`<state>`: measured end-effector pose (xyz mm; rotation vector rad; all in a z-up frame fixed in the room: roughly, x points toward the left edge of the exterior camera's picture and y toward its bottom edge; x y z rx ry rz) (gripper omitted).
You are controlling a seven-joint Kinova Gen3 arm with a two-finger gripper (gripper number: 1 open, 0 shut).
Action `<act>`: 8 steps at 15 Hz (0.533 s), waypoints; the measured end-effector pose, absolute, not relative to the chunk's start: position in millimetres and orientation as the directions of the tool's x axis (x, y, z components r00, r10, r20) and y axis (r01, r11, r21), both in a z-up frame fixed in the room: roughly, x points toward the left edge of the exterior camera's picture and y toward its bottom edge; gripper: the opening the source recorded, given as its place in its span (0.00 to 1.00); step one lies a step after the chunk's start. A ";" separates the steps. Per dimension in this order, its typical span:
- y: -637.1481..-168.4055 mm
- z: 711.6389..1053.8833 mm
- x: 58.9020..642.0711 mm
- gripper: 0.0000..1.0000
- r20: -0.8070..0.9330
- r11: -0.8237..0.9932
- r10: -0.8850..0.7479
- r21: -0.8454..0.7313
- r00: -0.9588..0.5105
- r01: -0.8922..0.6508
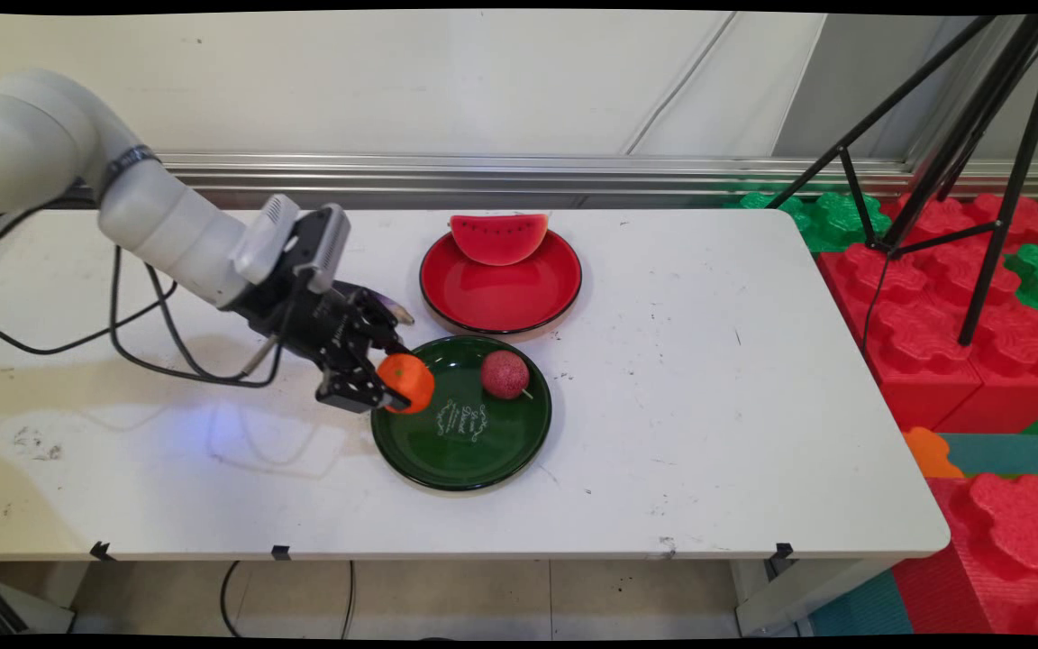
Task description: Place the picked object on the table
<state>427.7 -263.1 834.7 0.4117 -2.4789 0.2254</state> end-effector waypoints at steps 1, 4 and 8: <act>-261.9 839.6 431.8 0.00 0.598 0.935 -0.242 -0.067 -0.764 -0.348; -259.3 851.2 444.3 0.00 0.596 0.928 -0.256 -0.070 -0.761 -0.367; -256.7 859.7 465.8 0.00 0.575 0.920 -0.275 -0.075 -0.771 -0.384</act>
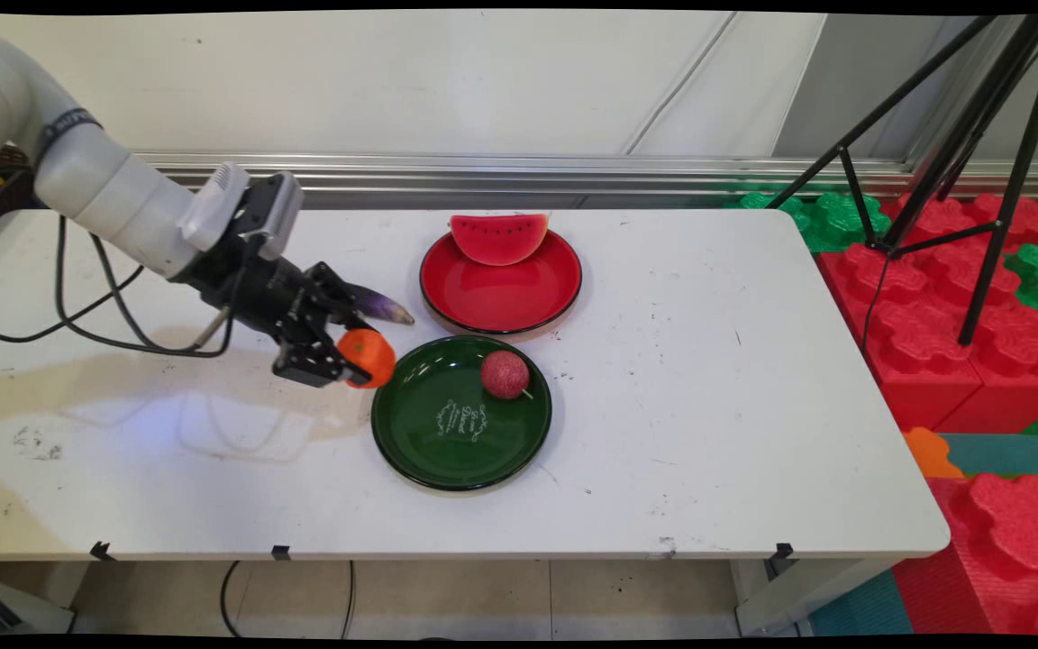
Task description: Place the picked object on the table
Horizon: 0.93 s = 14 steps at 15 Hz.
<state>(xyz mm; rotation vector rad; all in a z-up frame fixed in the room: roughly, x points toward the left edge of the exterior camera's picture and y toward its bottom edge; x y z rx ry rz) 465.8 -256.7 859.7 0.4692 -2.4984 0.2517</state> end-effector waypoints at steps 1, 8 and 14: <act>-256.3 860.3 469.7 0.00 0.570 0.919 -0.278 -0.076 -0.773 -0.386; -259.6 846.4 507.7 0.00 0.504 0.906 -0.323 -0.079 -0.801 -0.415; -272.9 819.6 522.3 0.00 0.469 0.891 -0.365 -0.074 -0.804 -0.448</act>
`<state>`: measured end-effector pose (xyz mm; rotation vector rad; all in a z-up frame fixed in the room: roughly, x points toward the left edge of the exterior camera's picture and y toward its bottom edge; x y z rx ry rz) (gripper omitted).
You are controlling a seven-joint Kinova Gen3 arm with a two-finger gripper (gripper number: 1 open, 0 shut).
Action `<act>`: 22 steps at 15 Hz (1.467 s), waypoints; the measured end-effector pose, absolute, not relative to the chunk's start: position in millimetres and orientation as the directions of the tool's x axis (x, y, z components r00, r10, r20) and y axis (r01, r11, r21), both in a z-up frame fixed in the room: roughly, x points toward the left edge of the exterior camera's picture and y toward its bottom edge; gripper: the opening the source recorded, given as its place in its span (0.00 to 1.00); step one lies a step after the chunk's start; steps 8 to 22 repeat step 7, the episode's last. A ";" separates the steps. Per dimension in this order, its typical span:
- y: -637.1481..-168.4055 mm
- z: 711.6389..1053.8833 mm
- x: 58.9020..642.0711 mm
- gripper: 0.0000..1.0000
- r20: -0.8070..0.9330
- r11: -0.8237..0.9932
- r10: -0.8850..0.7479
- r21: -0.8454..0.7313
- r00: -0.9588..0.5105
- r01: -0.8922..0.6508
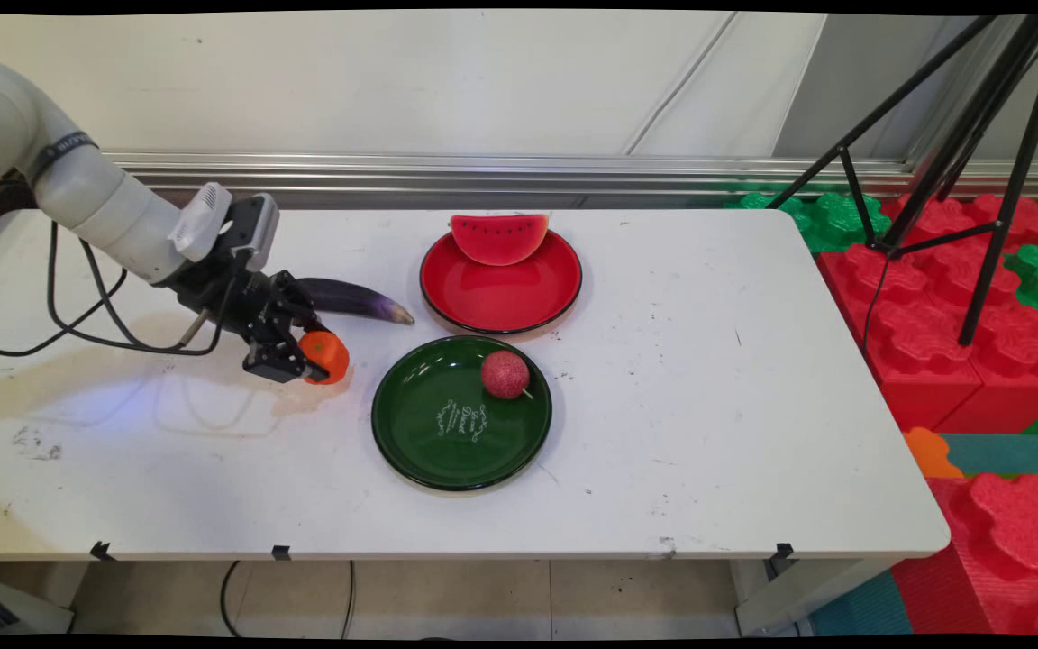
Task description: Place the picked object on the table
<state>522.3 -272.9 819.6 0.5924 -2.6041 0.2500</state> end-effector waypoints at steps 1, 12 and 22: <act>-275.0 815.6 524.0 0.00 0.466 0.888 -0.373 -0.071 -0.803 -0.454; -284.2 799.0 530.9 1.00 0.457 0.879 -0.398 -0.057 -0.795 -0.473; -284.2 799.0 530.9 1.00 0.457 0.879 -0.398 -0.057 -0.795 -0.473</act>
